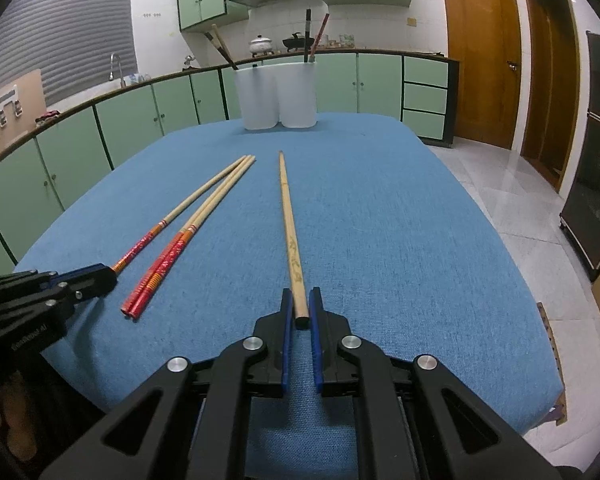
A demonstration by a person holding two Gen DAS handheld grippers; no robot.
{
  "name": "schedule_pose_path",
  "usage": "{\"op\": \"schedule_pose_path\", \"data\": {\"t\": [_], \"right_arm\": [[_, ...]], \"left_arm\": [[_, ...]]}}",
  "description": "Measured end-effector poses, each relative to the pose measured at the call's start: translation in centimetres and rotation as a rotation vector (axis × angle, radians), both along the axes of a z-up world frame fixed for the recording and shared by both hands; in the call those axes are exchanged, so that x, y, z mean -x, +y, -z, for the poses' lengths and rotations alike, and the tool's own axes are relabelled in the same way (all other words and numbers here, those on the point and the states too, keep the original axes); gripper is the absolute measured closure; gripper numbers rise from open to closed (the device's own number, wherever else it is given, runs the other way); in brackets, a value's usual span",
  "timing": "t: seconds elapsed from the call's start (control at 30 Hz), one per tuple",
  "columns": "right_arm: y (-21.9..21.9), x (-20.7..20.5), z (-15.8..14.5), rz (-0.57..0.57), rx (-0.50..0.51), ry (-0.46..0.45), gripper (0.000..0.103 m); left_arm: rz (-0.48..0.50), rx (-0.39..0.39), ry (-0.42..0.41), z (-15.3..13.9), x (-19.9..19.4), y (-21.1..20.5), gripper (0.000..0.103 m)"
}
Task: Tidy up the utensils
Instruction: 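Grasp a plain wooden chopstick with the right tool while the left tool grasps a red-patterned one, then lift both chopsticks and carry them over the white holder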
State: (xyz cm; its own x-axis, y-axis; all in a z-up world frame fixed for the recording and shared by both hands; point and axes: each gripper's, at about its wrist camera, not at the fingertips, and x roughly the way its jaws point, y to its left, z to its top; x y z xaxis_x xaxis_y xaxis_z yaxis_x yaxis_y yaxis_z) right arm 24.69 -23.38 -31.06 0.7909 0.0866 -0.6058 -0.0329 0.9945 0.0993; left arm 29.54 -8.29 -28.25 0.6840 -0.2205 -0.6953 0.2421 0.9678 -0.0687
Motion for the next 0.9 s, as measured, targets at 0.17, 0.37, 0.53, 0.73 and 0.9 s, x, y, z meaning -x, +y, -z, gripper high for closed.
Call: {"op": "schedule_pose_path", "data": {"t": [0.17, 0.37, 0.53, 0.73, 0.9], "right_arm": [[0.2, 0.4, -0.9, -0.012, -0.012, -0.001, 0.096], [0.1, 2.3, -4.0, -0.022, -0.020, -0.078, 0.096], [-0.2, 3.6, -5.5, -0.026, -0.013, -0.108, 0.096], [0.2, 2.5, -1.9, -0.031, -0.016, -0.020, 0.086], [0.2, 0.9, 0.2, -0.038, -0.004, 0.028, 0.083]], "left_arm": [[-0.009, 0.031, -0.021, -1.3, 0.6, 0.4, 0.098], [-0.038, 0.060, -0.037, -3.6, 1.7, 1.2, 0.098], [-0.049, 0.060, -0.066, -5.5, 2.7, 1.9, 0.098], [-0.063, 0.058, -0.058, -5.2, 3.0, 2.5, 0.098], [-0.063, 0.055, -0.054, -5.3, 2.7, 2.6, 0.098]]}}
